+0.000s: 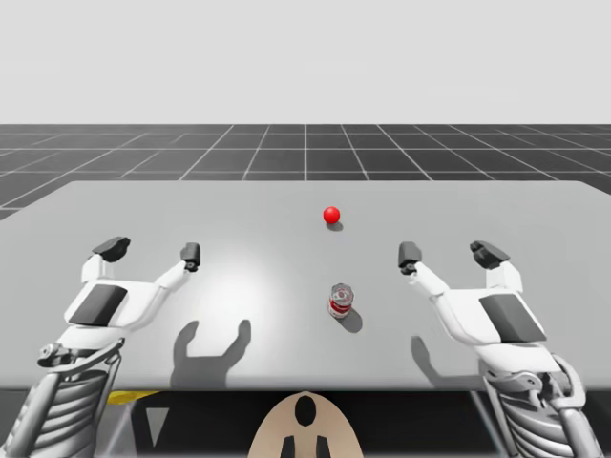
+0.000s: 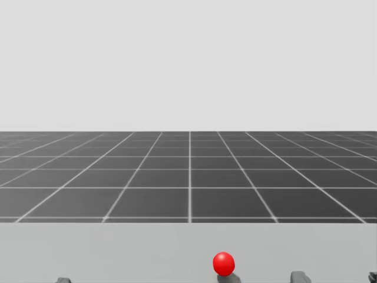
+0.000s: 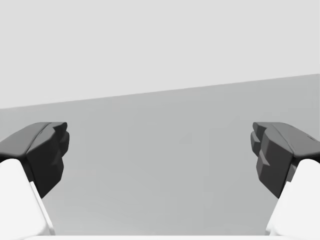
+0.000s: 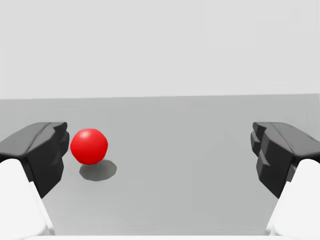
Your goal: Watch the red light. When it turns green, pick up the object.
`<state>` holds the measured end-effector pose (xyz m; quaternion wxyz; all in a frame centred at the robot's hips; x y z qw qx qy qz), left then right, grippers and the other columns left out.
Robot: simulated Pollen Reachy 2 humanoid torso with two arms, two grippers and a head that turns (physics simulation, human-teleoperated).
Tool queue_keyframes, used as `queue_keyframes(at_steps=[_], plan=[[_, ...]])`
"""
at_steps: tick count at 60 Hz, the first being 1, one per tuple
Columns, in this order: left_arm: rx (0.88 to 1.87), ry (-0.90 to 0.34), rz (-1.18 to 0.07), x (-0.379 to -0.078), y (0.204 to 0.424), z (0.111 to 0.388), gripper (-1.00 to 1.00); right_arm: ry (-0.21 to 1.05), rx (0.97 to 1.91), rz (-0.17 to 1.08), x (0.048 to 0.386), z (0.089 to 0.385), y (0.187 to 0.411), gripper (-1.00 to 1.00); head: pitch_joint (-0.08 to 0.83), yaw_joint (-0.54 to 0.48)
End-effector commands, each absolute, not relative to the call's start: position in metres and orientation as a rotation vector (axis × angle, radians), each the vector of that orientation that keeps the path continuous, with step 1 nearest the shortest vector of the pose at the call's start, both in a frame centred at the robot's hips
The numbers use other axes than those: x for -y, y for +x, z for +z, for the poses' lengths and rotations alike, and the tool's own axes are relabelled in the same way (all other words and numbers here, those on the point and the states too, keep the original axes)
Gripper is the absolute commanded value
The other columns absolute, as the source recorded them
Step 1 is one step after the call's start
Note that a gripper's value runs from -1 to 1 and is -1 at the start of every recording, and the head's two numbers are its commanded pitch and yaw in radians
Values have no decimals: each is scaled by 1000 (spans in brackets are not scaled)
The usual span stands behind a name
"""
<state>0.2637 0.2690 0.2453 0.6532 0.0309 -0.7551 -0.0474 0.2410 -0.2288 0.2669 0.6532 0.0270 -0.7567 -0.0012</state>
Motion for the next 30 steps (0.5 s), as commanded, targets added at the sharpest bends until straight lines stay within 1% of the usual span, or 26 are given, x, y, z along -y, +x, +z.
queue_keyframes(at_steps=[1, 3, 6, 15, 18, 24, 30], plan=[[1704, 63, -101, -271, 262, 246, -1000, 117, 1676, -60, 224, 265, 233, -1000, 12, 5], [1704, 61, -101, -270, 261, 246, -1000, 120, 1683, -42, 224, 265, 233, -1000, 13, 5], [1703, 58, -101, -270, 261, 246, -1000, 157, 1675, -55, 223, 266, 234, -1000, 16, 5], [1702, 56, -102, -270, 261, 246, -1000, 160, 1687, -78, 228, 268, 235, -1000, 33, 7], [1701, 56, -104, -270, 262, 246, -1000, 158, 1687, -86, 229, 268, 236, -1000, 54, 6], [1702, 56, -112, -269, 261, 245, -1000, 148, 1691, -90, 229, 268, 236, -1000, 124, -6], [1700, 55, -114, -268, 261, 245, -1000, 142, 1694, -90, 228, 268, 236, -1000, 220, -27]])
